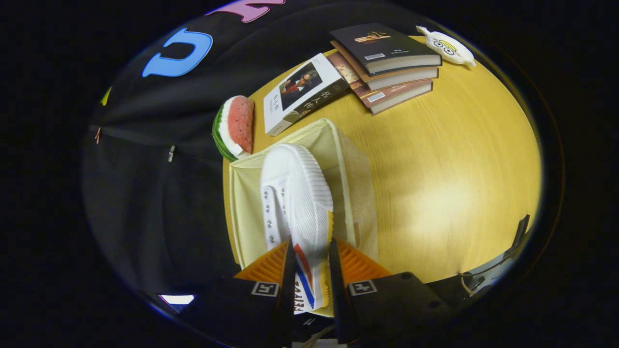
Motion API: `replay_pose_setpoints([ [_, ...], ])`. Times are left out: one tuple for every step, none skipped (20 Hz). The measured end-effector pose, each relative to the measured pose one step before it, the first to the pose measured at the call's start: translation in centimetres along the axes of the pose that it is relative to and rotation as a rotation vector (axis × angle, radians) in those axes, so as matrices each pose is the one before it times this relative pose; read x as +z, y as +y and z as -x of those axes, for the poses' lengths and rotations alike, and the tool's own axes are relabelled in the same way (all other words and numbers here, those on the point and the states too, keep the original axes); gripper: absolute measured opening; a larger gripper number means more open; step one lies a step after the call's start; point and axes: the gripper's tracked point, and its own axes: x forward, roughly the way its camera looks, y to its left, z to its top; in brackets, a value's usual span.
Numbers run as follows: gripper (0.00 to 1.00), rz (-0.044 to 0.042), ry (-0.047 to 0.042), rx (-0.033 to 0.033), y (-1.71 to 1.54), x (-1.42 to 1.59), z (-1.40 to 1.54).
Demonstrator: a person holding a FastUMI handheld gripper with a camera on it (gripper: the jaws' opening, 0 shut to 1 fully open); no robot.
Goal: Open the storage box then place both shoes into the box .Put the left shoe in first, then the right shoe, with the right side of both shoes facing outward in a uniform manner.
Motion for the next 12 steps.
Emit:
replay_pose_setpoints([
  [0.55,-0.00705,0.00485,0.03467,0.942,-0.073,0.074],
  [0.73,0.00221,-0.00124,0.0206,0.721,0.293,0.461],
  [0.99,0.02125,-0.00675,-0.01834,-0.307,0.388,0.196],
  [0.99,0.02918,-0.01407,-0.02343,-0.579,0.171,0.161],
  [0.99,0.02169,-0.01114,-0.0156,-0.312,0.284,0.154],
  [0.99,0.00499,-0.00443,-0.00411,-0.179,-0.113,0.125],
  [0.99,-0.00169,-0.00265,-0.00029,-0.064,-0.018,0.242],
  [0.99,0.00546,-0.00382,-0.00072,-0.172,0.077,0.32],
  [0.99,0.0086,-0.00825,-0.00297,-0.152,0.073,0.319],
  [0.99,0.01255,-0.01247,-0.00664,-0.256,0.103,0.334],
  [0.99,0.01431,-0.01657,-0.00903,-0.3,0.203,0.438],
  [0.99,0.01531,-0.02071,-0.01368,-0.405,0.228,0.6],
])
